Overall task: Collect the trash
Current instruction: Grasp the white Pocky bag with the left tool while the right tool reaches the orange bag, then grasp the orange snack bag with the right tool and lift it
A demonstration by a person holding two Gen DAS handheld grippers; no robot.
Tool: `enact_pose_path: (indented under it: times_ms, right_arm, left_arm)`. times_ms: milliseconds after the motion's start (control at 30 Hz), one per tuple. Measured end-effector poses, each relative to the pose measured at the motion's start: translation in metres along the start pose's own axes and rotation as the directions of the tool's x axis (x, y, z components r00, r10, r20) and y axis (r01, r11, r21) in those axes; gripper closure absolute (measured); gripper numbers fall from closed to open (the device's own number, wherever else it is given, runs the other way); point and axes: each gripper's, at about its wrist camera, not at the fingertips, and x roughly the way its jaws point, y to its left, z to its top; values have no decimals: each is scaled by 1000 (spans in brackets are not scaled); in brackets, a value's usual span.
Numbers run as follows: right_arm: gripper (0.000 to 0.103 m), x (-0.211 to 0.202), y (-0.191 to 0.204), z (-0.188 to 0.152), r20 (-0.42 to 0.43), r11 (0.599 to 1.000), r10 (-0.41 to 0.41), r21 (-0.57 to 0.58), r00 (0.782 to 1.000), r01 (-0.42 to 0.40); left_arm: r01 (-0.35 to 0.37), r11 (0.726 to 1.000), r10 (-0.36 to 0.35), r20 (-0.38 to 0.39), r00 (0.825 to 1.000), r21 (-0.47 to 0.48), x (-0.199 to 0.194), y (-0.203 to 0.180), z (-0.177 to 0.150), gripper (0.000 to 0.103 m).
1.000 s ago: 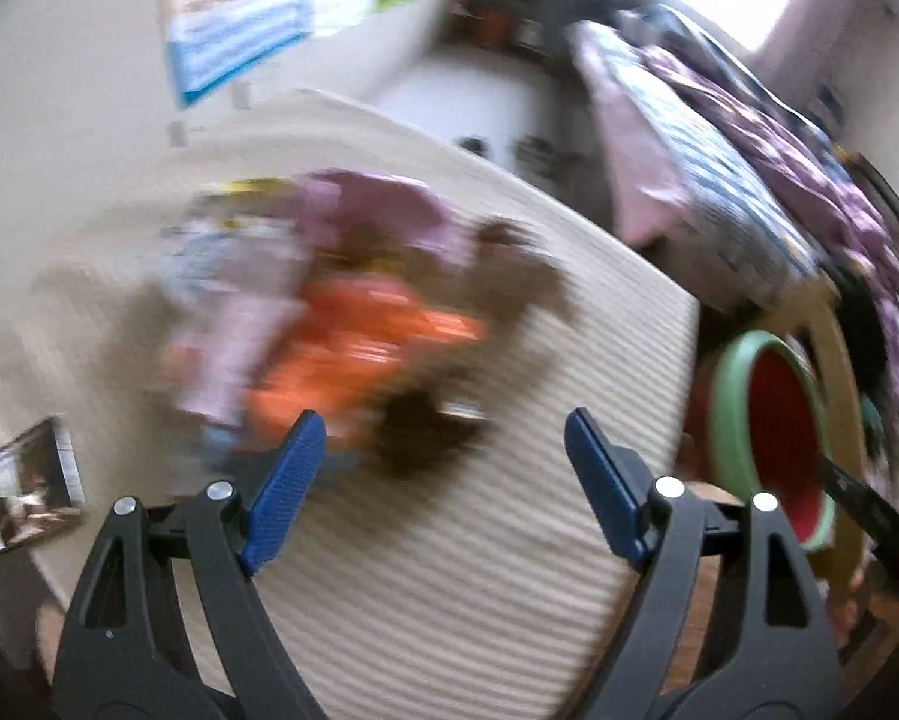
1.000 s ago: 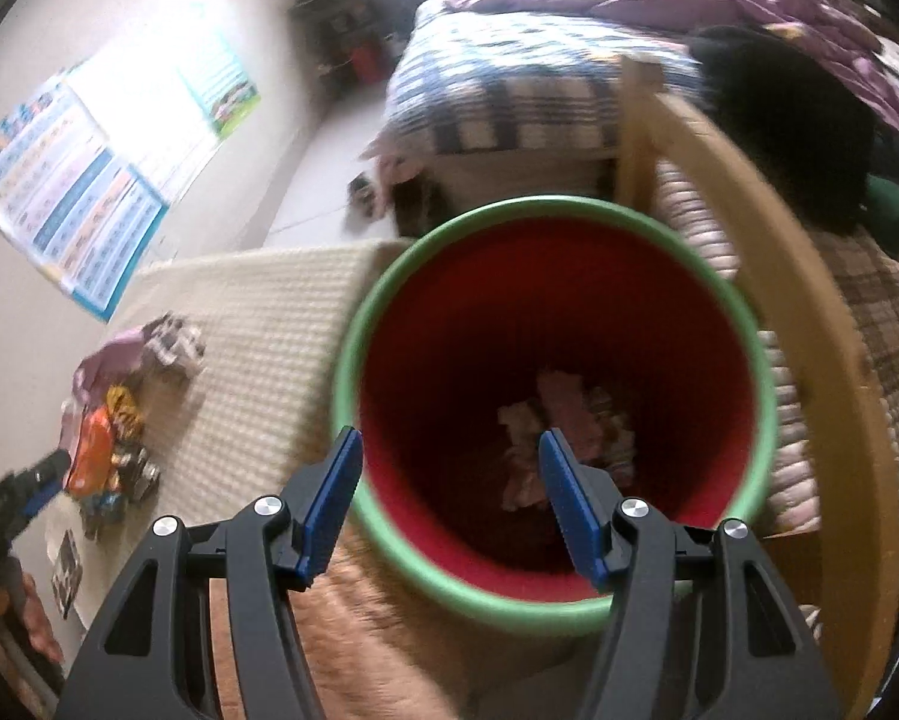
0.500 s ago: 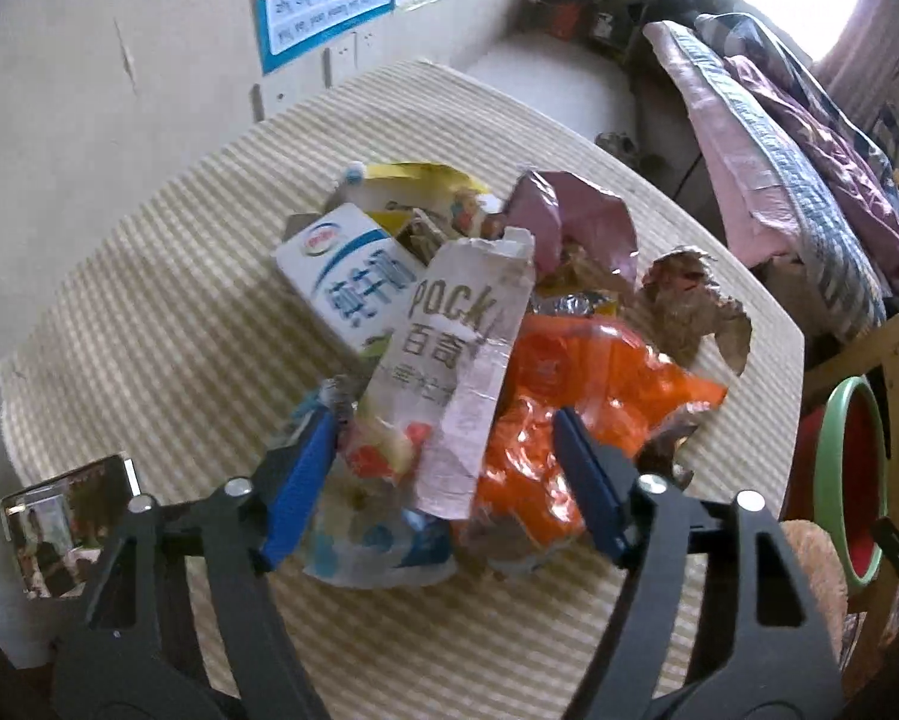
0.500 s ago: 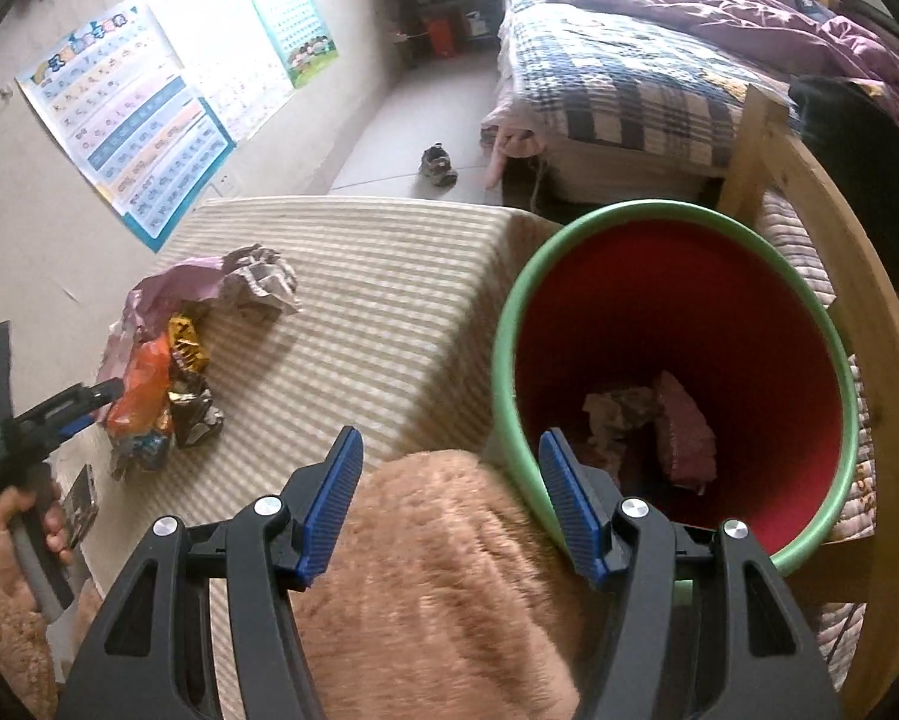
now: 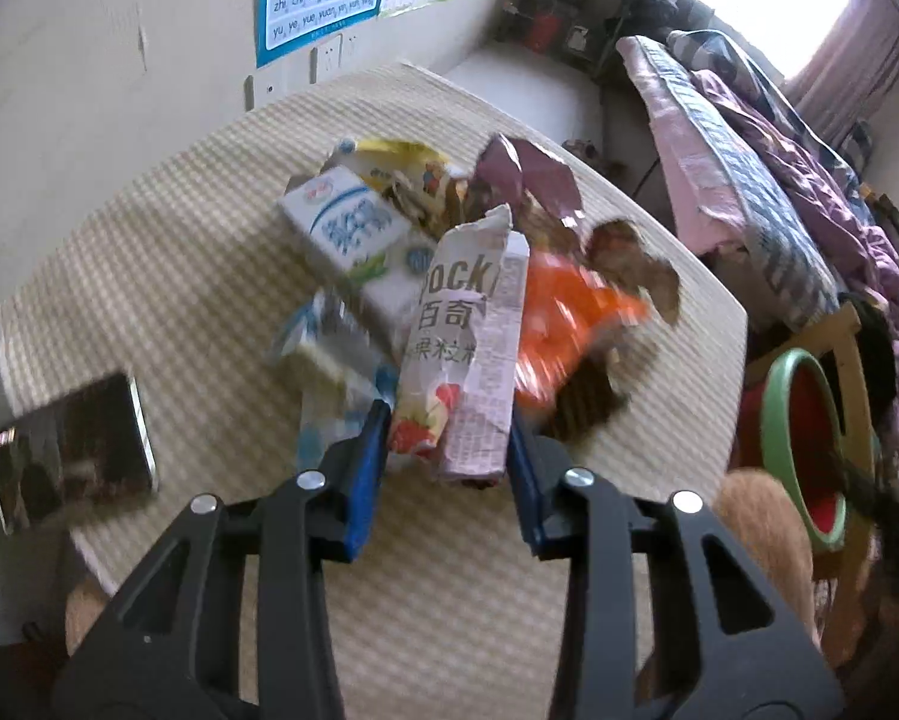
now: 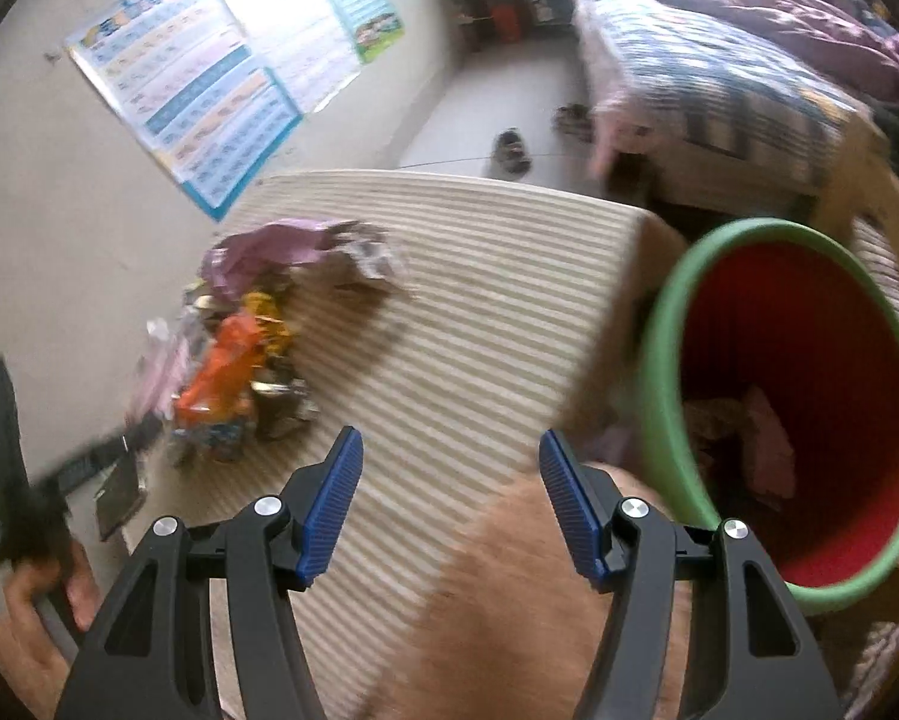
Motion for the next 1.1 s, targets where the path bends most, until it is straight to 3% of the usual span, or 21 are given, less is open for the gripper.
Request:
enact_pose_path:
  times_ms: [300, 400, 533, 700, 933, 1100]
  right_arm:
    - [43, 42, 78, 24, -59, 987, 147, -56, 987, -150]
    - [43, 59, 103, 30, -88, 981, 179, -54, 980, -184]
    - [43, 79, 127, 35, -151, 975, 214, -32, 965, -221]
    - [43, 94, 155, 34, -181, 975, 194, -76, 964, -210]
    - [44, 124, 175, 31, -230, 982, 127, -109, 965, -155]
    - [61, 129, 180, 28, -236, 978, 91, -162, 968, -132]
  left_arm:
    - [41, 998, -35, -142, 989, 39, -1, 2, -70, 66]
    - [57, 997, -46, -193, 980, 52, 11, -5, -77, 64]
    - [76, 995, -62, -188, 980, 66, 13, -11, -77, 55]
    - [95, 995, -88, -198, 976, 25, 18, -4, -80, 47]
    - [110, 993, -115, -193, 974, -36, 18, 10, -82, 45]
    - [115, 992, -122, -194, 973, -47, 17, 13, -84, 45]
